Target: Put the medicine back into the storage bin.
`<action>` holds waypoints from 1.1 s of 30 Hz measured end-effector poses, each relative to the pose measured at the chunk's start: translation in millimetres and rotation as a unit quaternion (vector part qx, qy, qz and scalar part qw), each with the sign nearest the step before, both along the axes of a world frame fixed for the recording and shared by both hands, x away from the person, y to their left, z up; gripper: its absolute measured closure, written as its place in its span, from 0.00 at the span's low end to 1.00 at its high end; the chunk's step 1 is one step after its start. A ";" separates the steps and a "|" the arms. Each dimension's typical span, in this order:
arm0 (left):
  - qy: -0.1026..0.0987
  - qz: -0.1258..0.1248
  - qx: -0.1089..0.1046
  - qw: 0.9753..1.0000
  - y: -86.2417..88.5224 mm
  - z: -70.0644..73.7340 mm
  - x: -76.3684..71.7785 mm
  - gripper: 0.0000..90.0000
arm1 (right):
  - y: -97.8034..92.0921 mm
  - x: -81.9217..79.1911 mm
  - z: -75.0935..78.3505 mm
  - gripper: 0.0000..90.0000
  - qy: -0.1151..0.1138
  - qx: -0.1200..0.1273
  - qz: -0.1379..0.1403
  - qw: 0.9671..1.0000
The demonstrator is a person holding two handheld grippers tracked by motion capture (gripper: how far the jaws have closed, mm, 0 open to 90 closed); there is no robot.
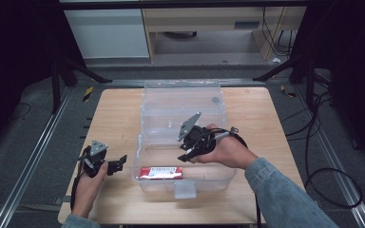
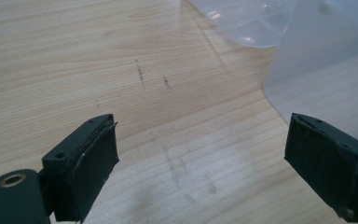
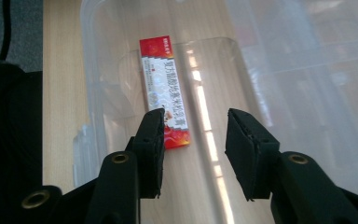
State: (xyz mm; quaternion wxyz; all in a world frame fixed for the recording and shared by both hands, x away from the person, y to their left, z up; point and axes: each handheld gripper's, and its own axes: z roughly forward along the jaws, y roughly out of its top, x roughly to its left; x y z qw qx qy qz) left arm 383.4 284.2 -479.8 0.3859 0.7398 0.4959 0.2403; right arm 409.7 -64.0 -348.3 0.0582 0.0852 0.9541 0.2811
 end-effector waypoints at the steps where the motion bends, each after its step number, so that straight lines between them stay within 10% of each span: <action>1: -0.006 -0.006 -0.005 1.000 -2.7 6.7 -3.3 0.11 | -6.1 3.2 6.8 0.63 -0.006 0.006 -0.004 1.000; 11: -0.043 -0.073 0.025 0.996 -13.6 65.4 -15.2 0.14 | -32.6 21.6 37.6 0.50 -0.050 0.021 -0.063 0.997; 18: -0.034 -0.102 0.048 0.993 -21.1 75.8 -22.5 0.12 | -45.1 32.3 45.6 0.49 -0.073 0.019 -0.102 0.992; 22: -0.024 -0.119 0.048 0.991 -25.3 79.6 -24.7 0.11 | -50.8 38.2 48.9 0.49 -0.086 -0.022 -0.119 0.989; 30: -0.029 -0.164 0.071 0.983 -38.7 93.1 -44.3 0.19 | -61.2 58.3 55.0 0.48 -0.090 -0.033 -0.141 0.985; 33: -0.023 -0.198 0.083 0.976 -51.7 97.3 -55.7 0.22 | -62.6 62.1 56.5 0.52 -0.090 -0.039 -0.142 0.985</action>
